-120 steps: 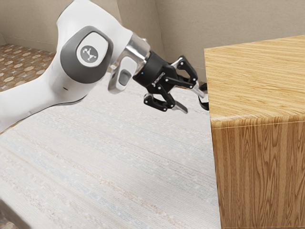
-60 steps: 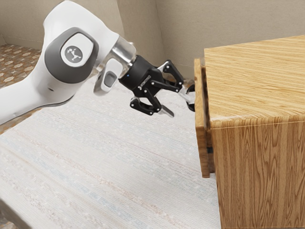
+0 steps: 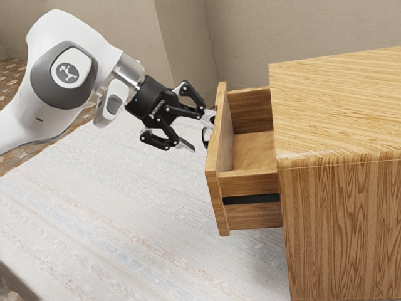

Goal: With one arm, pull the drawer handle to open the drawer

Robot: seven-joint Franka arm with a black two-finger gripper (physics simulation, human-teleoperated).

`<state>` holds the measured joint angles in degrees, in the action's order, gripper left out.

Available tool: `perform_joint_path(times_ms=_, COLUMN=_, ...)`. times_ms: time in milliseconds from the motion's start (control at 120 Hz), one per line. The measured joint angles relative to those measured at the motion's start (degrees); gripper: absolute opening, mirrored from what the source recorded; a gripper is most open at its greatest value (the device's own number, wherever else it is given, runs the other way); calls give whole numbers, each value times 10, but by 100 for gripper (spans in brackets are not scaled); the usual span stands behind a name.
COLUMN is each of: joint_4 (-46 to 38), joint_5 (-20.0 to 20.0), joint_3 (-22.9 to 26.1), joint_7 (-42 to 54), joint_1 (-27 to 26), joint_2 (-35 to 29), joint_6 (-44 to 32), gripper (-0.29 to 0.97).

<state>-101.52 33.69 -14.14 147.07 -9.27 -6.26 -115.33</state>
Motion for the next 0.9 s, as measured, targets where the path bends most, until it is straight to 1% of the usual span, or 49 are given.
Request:
perform_joint_path(times_ms=33, joint_4=-3, joint_5=0, joint_3=0, joint_7=0, joint_1=0, joint_2=-4, joint_6=1, gripper=28)
perform_joint_path(times_ms=142, joint_4=-19, joint_5=-7, joint_3=-1, joint_7=0, joint_1=-3, joint_2=-22, joint_6=4, gripper=27)
perform_joint_path(times_ms=225, joint_4=-26, joint_5=-10, joint_3=-1, joint_7=-1, joint_1=-4, joint_2=-31, joint_6=6, gripper=29)
perform_joint_path(times_ms=308, joint_4=-31, joint_5=-12, joint_3=-2, joint_7=-1, joint_1=-5, joint_2=-37, joint_6=8, gripper=27)
perform_joint_path(times_ms=442, joint_4=-50, joint_5=-15, joint_3=-19, joint_7=0, joint_1=-5, joint_2=-59, joint_6=10, gripper=27)
perform_joint_path(times_ms=567, joint_4=-66, joint_5=-23, joint_3=-29, joint_7=-1, joint_1=-5, joint_2=-73, joint_6=11, gripper=32)
perform_joint_path(times_ms=717, joint_4=-83, joint_5=-34, joint_3=-43, joint_7=-1, joint_1=-5, joint_2=-93, joint_6=11, gripper=31)
perform_joint_path(times_ms=900, joint_4=-88, joint_5=-78, joint_3=-45, joint_7=3, joint_1=-8, joint_2=-98, joint_6=11, gripper=33)
